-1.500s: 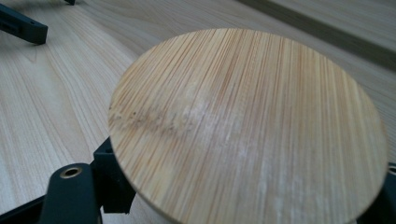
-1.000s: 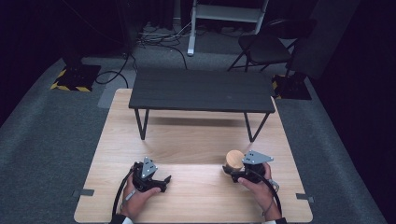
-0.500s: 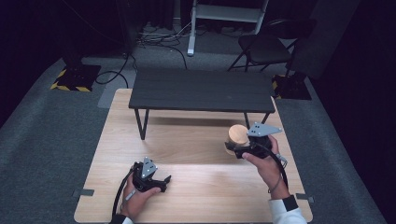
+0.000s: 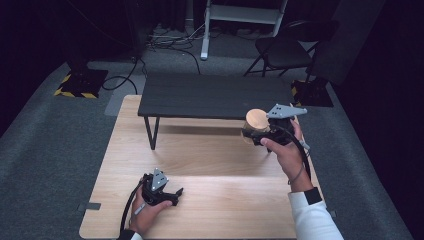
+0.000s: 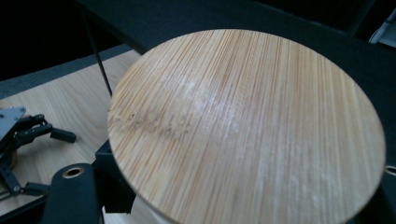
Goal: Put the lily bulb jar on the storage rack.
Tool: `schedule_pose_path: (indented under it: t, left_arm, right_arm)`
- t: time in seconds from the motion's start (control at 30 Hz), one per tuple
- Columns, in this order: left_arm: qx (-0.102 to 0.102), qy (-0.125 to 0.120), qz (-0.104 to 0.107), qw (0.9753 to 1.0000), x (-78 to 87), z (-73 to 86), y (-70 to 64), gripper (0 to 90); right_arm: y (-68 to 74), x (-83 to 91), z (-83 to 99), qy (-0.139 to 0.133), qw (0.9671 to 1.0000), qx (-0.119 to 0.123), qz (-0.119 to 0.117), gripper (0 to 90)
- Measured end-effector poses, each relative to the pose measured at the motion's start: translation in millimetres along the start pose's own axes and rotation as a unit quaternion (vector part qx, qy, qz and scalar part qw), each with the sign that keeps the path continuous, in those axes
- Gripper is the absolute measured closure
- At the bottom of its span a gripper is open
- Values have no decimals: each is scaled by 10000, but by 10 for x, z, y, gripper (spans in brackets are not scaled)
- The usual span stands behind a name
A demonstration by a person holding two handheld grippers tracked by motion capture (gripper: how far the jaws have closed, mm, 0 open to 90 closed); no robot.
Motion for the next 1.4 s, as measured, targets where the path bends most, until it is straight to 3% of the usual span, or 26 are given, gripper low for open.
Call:
schedule_pose_path:
  t: [0.4, 0.63, 0.7, 0.97, 1.03, 1.17, 1.4]
  left_arm:
    - [15, -5, -35, 10000, -1, -1, -4, 6]
    - [17, -6, -36, 10000, -2, -1, -4, 6]
    - [17, -6, -37, 10000, -2, -1, -4, 6]
    - [20, -7, -38, 10000, -3, -1, -5, 6]
    - [21, -7, -39, 10000, -3, -2, -5, 6]
    - [23, -8, -42, 10000, -4, -2, -5, 6]
    - [34, -13, -49, 10000, -6, -2, -7, 6]
  right_arm:
    - [-305, -68, -472, 31, 9997, -126, 202, 251]
    - [-472, -285, -657, 111, 9990, -268, 339, 250]
    - [-516, -344, -647, 44, 9987, -378, 327, 251]
    - [-574, -519, -589, 170, 9975, -462, 512, 250]
    - [-601, -579, -542, 211, 9967, -576, 537, 250]
    - [-612, -645, -509, 347, 9962, -549, 586, 251]
    - [-609, -660, -489, 299, 9964, -518, 599, 250]
Point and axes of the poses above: each handheld gripper's, and its own axes: x roughly backward along the jaws, z roughly out of its underside, y roughly to its left, the point moved 7 cm from there along -x, roughly forward along the jaws, and after that the axes turned 6 degrees about x, right-handed, at the moved point
